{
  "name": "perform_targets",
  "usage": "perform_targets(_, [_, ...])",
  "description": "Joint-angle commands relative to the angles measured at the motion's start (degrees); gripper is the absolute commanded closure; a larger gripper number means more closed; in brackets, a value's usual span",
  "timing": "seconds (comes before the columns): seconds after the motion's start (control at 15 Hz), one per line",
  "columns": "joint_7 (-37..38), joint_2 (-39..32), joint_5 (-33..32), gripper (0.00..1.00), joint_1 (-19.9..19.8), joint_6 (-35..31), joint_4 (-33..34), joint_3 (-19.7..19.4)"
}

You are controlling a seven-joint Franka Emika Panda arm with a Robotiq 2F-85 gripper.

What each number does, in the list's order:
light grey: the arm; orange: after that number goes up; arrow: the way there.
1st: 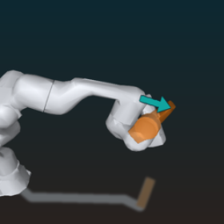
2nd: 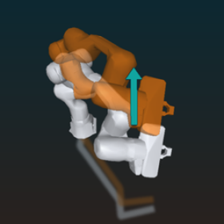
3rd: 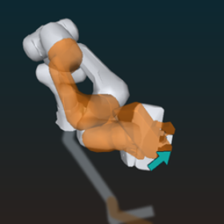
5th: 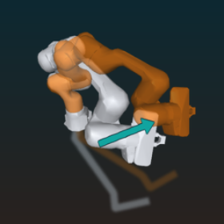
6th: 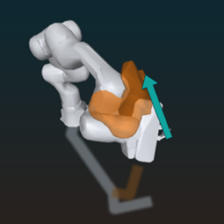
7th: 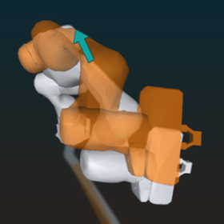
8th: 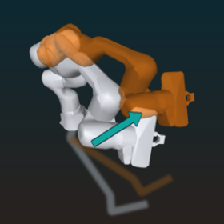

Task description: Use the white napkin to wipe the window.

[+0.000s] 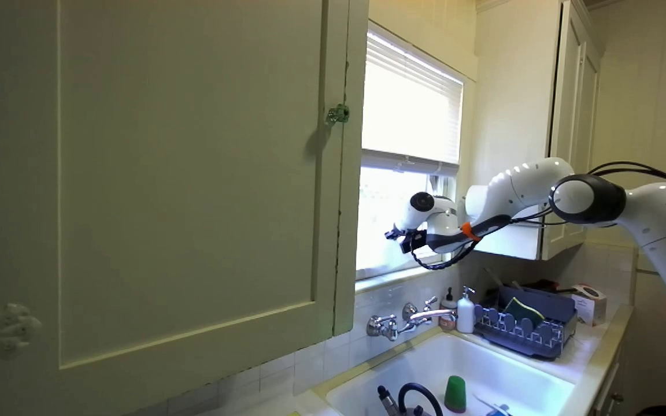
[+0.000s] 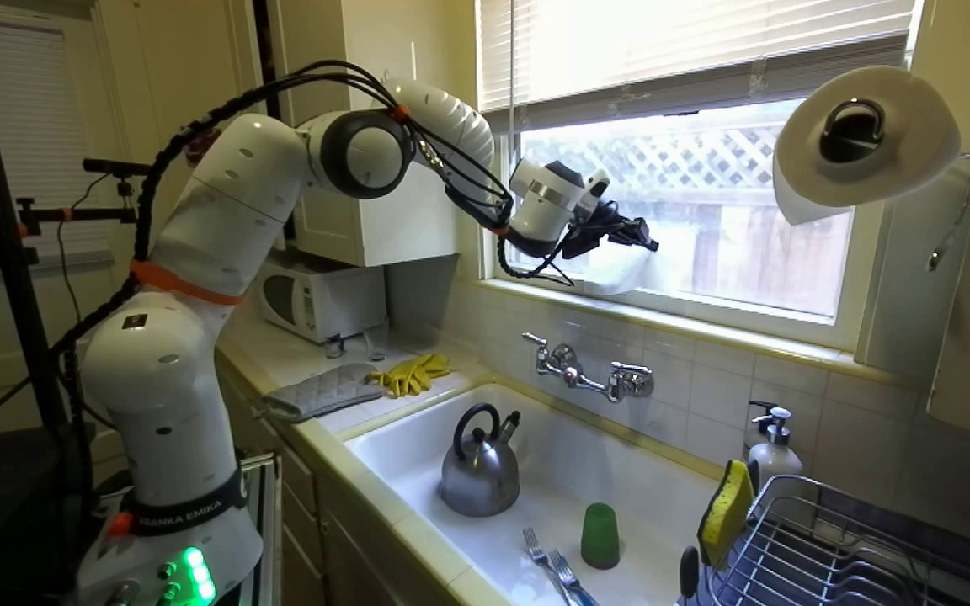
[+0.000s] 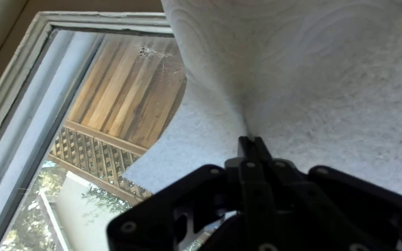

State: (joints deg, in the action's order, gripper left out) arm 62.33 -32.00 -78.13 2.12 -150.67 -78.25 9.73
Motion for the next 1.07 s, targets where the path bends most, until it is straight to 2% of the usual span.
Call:
perform_targets(0.0, [-0.97,-1.47,0.53,1.0,2.17,1.3,2.25,1.37])
perform_targets(0.93, [-14.35,-3.78,0.22,1.0,12.29,2.4,3.15,8.73])
perform_targets(1.0, [-16.95,-3.43,3.48,1.0,15.36,2.14,2.98,5.75])
